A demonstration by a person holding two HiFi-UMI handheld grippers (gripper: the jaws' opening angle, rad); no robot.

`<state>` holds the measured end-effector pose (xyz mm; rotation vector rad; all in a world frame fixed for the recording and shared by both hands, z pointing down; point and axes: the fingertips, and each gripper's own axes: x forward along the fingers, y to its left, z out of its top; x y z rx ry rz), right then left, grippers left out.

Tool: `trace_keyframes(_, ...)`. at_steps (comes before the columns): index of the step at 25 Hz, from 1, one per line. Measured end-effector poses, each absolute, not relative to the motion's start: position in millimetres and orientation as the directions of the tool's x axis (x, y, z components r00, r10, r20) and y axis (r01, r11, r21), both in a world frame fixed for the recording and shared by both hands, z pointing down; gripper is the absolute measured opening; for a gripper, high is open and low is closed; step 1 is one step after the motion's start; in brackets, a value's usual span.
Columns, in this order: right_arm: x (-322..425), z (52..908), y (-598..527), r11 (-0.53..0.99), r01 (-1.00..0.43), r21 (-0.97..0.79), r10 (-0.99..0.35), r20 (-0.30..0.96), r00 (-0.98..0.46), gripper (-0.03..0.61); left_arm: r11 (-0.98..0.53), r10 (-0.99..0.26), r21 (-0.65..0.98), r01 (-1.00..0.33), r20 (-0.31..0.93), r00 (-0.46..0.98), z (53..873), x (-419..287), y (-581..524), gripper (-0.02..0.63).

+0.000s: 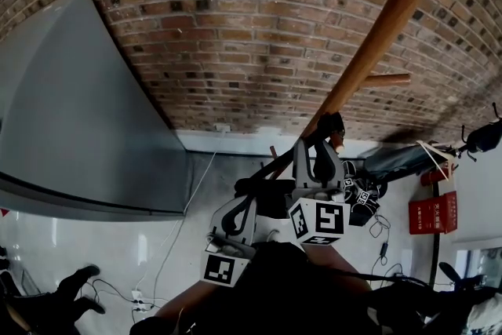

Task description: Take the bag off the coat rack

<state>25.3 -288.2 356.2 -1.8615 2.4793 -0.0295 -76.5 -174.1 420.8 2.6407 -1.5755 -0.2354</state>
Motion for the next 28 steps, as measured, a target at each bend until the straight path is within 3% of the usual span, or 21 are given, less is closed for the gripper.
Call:
trace_keyframes(4, 28.3, 354.9, -293.0, 0.266, -0.963, -0.040, -0.964, -0.028, -0.265, 0.081, -0.472, -0.881, 0.134, -0.871, -0.097, 0.463, 421.9, -78.9, -176.2, 0.017)
trace_keyframes(11, 31.7, 352.1, -299.7, 0.254, -0.966, -0.052, -0.967, -0.033, -0.252, 0.078, -0.467, -0.884, 0.142, -0.873, -0.096, 0.457, 422.1, -79.2, -177.6, 0.017)
trace_keyframes(14, 30.0, 350.4, -299.0, 0.258, -0.965, -0.044, -0.966, -0.039, -0.257, 0.041, -0.463, -0.886, 0.146, -0.874, -0.099, 0.453, 422.0, -80.5, -177.4, 0.017)
trace_keyframes(28, 15.3, 319.3, -292.6, 0.321, -0.947, 0.003, -0.941, -0.110, -0.320, 0.021, -0.448, -0.894, 0.137, -0.884, -0.100, 0.437, 419.5, -81.5, -173.8, 0.017)
